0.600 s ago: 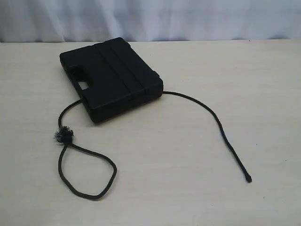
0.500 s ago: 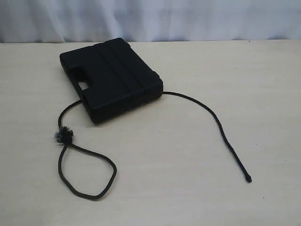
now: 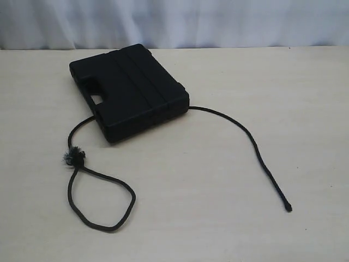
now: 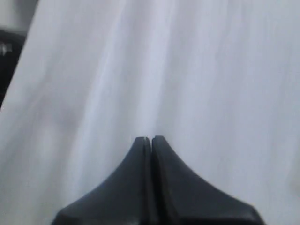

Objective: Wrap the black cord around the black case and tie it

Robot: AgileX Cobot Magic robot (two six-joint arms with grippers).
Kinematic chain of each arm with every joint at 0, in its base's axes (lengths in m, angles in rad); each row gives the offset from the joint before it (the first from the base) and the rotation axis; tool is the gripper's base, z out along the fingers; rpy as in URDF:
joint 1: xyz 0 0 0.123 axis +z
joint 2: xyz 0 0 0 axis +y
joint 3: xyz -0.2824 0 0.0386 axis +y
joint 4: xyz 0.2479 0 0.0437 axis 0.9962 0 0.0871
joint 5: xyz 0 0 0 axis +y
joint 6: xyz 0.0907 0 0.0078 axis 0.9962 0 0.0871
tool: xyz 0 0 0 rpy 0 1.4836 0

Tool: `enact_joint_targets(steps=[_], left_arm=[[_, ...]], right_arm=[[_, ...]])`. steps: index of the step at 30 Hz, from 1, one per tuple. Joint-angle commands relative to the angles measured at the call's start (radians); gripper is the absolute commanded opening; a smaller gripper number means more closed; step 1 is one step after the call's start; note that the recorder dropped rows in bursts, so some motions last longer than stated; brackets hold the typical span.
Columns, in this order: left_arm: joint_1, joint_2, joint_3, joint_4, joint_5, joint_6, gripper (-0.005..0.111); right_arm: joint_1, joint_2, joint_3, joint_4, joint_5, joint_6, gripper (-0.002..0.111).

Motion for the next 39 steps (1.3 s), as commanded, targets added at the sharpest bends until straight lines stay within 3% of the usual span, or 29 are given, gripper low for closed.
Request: enact_joint_targets(steps=[1,5,9,11,15,18,20,28,33,37,39], left_arm=[[0.001,-0.002,0.002,-0.011,-0.425,-0.012,0.0],[0.001,-0.002,0.002,0.094,-0.599,-0.185,0.0],[0.001,-0.002,0.002,0.311,-0.58,-0.204,0.0],[0.001,-0.002,-0.006,0.288,-0.532,-0.201,0.0],[0.001,0.024,-0.134,0.043,-0.348,-0.097,0.0],[0.001,0.246,-0.306,0.135,-0.288,-0.07,0.0],[0.001,0.404,-0.425,0.182,-0.163,-0.07,0.0],[0.001,1.011,-1.035,0.18,0.831,-0.025,0.0],[0.001,1.372,-1.282,0.171,1.245,0.026,0.0],[0.001,1.578,-1.303,0.173,1.236,0.094,0.004],[-0.001,1.658,-1.303,0.171,1.21,0.098,0.018]], right_arm=[[-0.003,-0.006,0.001,0.0,-0.071,-0.003,0.004],[-0.003,-0.006,0.001,0.0,-0.113,0.007,0.004],[-0.003,-0.006,0.001,0.0,-0.113,0.054,0.004],[-0.003,-0.006,0.001,0.0,-0.113,0.056,0.004],[-0.003,-0.006,0.001,0.0,-0.113,0.056,0.004],[-0.003,-0.006,0.001,0.05,-0.113,0.056,0.004],[-0.003,-0.006,0.001,0.064,-0.115,0.056,0.004],[-0.003,-0.006,0.001,0.064,-0.115,0.056,0.004],[-0.003,-0.006,0.001,0.064,-0.115,0.056,0.004],[-0.003,-0.006,0.001,0.064,-0.115,0.056,0.004],[-0.003,-0.006,0.001,0.064,-0.115,0.056,0.004]])
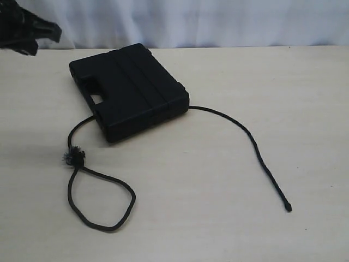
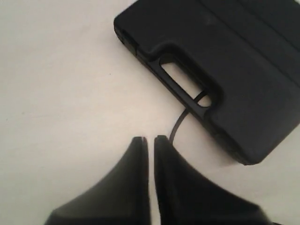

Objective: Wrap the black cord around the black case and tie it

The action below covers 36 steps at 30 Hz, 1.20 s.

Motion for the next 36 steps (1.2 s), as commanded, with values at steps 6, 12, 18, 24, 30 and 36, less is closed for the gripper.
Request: enact_joint_targets(steps=[6,12,18,24,30,36], left_arm=[[-0.001,0.269,-0.009,-0.064,-0.121,-0.042,0.05],[0.001,0.405,-0.026,-0.195,-0.337,-0.042,0.05],[0.001,0.509,-0.096,-0.247,-0.343,-0.045,0.05],[0.005,0.578,-0.104,-0.247,-0.397,-0.058,0.05],[0.005,0.601,-0.104,-0.252,-0.44,-0.067,0.05],[0.005,0.635,-0.104,-0.303,-0.467,-0.072,0.045]], right_arm=[[-0.003,-0.006,0.001,0.005,-0.013,0.004,0.004],[-0.003,-0.006,0.001,0.017,-0.013,0.004,0.004],[-0.003,-0.006,0.001,0.017,-0.013,0.004,0.004],[-0.003,-0.006,0.001,0.017,-0.013,0.004,0.004],[-0.003,-0.006,0.001,0.141,-0.015,0.005,0.004],[-0.003,-0.006,0.001,0.226,-0.085,0.005,0.004]])
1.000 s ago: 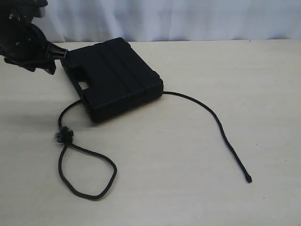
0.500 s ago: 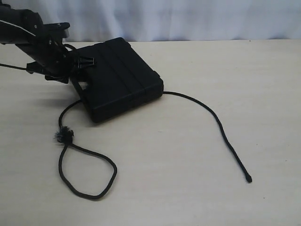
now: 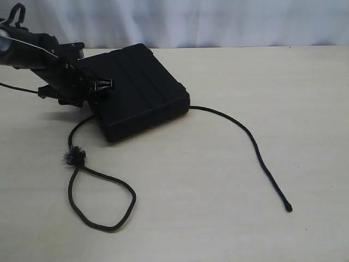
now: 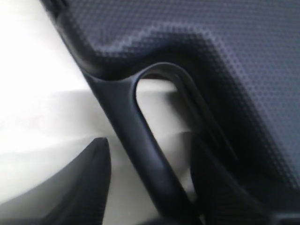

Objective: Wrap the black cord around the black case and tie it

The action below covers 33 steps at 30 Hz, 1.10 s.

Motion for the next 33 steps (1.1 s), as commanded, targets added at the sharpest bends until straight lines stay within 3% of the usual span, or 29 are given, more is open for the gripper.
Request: enact_joint_targets(steps=[1,5,8,25,28,33], left_arm=[[0.001,0.018,-0.008,-0.096,-0.034,-0.006,0.04],[-0.001,-0.007,-0.008,-0.153,-0.036,-0.006,0.013],[-0.001,-0.031,-0.008,-0.168,-0.013,-0.003,0.001],[-0.004,-0.217,-0.008,-0.191,0.286,0.009,0.0],[-0.011,-0.225,-0.008,-0.196,0.35,0.035,0.0],[-0.042,-0.228,-0.006,-0.199,0.42,0.06,0.0]], right_arm=[[-0.003,-0.006,0.001,0.095,-0.07,0.004,0.004],[-0.003,-0.006,0.001,0.319,-0.068,0.004,0.004],[0.002,-0.006,0.001,0.335,-0.02,0.004,0.004],[0.057,-0.006,-0.158,0.377,0.092,-0.047,0.004],[0.057,0.011,-0.163,0.567,0.119,-0.251,0.004],[0.057,0.087,-0.202,1.165,0.306,-0.965,0.004]])
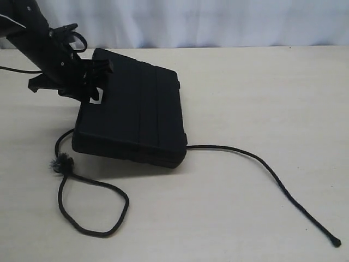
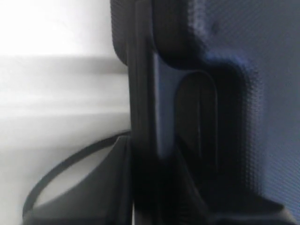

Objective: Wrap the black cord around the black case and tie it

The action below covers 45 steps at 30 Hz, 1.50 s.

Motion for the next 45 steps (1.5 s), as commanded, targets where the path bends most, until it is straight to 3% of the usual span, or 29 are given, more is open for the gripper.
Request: enact_joint_targets(steps=[1,2,4,9,16,22,26,29,30,34,40,43,45], left_arm=[[-0.04,-0.02,-0.006,-0.048,0.068,0.025,0.0],[-0.044,-0.02,-0.006,-0.055,0.075,0.025,0.0],[-0.048,-0.02,-0.006,-0.058,0.089,0.029,0.0],[-0.048,-0.02,-0.006,-0.058,0.103,0.029,0.0],[-0.048,-0.02,-0.006,-0.056,0.083,0.029,0.0],[-0.048,-0.02,-0.006,-0.057,0.071,0.029,0.0],[-0.048,-0.02,-0.006,-0.056,0.069,0.029,0.0],[-0.048,-0.02,-0.006,-0.056,0.069,0.029,0.0],[-0.048,-0.02,-0.006,-0.056,0.072,0.029,0.0],[-0.048,-0.02,-0.008,-0.06,0.079,0.027,0.0],[-0.048,-0.02,-0.008,-0.129,0.073,0.023,0.0],[-0.048,-0.02,-0.008,-0.172,0.075,0.023,0.0],[-0.048,-0.02,-0.008,-0.191,0.081,0.023,0.0]], right_arm=[[0.002,0.079,-0.035,0.527,0.218,-0.653,0.004],[0.002,0.111,-0.035,0.628,0.301,-0.821,0.004],[0.002,0.189,-0.042,0.628,0.448,-0.982,0.004],[0.002,0.434,-0.044,0.628,0.642,-0.998,0.004],[0.002,0.816,-0.1,0.628,0.974,-1.181,0.004],[0.022,1.105,-0.243,0.628,0.978,-1.203,0.005],[0.239,1.175,-0.348,0.628,0.548,-1.217,0.005],[0.476,1.184,-0.452,0.628,0.135,-1.312,0.005],[0.574,1.184,-0.484,0.628,-0.076,-1.363,0.005],[0.809,1.184,-0.543,0.613,-0.547,-1.477,0.005],[1.053,1.244,-0.52,0.513,-0.56,-1.473,0.008],[1.109,1.333,-0.524,0.513,-0.589,-1.469,0.025],[1.12,1.405,-0.537,0.505,-0.583,-1.469,0.043]])
